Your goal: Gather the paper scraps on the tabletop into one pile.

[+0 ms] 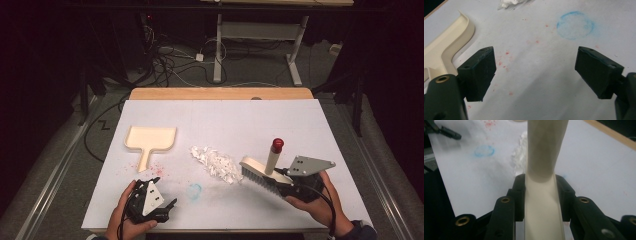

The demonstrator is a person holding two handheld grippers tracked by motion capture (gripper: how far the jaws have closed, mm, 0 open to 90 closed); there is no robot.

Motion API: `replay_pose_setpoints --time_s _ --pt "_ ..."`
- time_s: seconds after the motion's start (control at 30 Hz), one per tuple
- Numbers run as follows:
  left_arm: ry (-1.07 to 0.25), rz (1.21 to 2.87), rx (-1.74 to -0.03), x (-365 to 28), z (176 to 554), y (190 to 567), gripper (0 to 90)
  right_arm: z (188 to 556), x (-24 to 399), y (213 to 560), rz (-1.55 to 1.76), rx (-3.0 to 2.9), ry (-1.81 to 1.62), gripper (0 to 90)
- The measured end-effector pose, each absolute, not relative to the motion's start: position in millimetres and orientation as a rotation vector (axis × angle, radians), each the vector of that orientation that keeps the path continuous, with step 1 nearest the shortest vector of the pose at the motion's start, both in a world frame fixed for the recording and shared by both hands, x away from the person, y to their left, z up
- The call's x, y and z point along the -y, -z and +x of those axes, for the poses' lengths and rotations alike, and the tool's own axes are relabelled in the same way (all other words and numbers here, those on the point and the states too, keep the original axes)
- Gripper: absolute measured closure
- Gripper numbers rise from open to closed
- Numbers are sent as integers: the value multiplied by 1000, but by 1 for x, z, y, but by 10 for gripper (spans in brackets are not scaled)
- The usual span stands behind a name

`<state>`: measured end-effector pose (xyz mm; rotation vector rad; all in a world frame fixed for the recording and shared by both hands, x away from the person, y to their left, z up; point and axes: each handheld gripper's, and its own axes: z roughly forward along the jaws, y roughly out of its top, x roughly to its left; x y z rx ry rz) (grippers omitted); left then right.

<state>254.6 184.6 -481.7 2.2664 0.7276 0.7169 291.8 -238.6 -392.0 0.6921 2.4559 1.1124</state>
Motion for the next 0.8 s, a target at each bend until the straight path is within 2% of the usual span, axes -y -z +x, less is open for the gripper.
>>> replay_pose_setpoints --time_s 0.27,0.8 --pt "-714 2275 -720 -184 255 482 165 290 240 414 697 -2525 -1085 684" --pt "-697 2284 -711 -183 258 484 165 333 172 418 597 -2506 -1125 684"
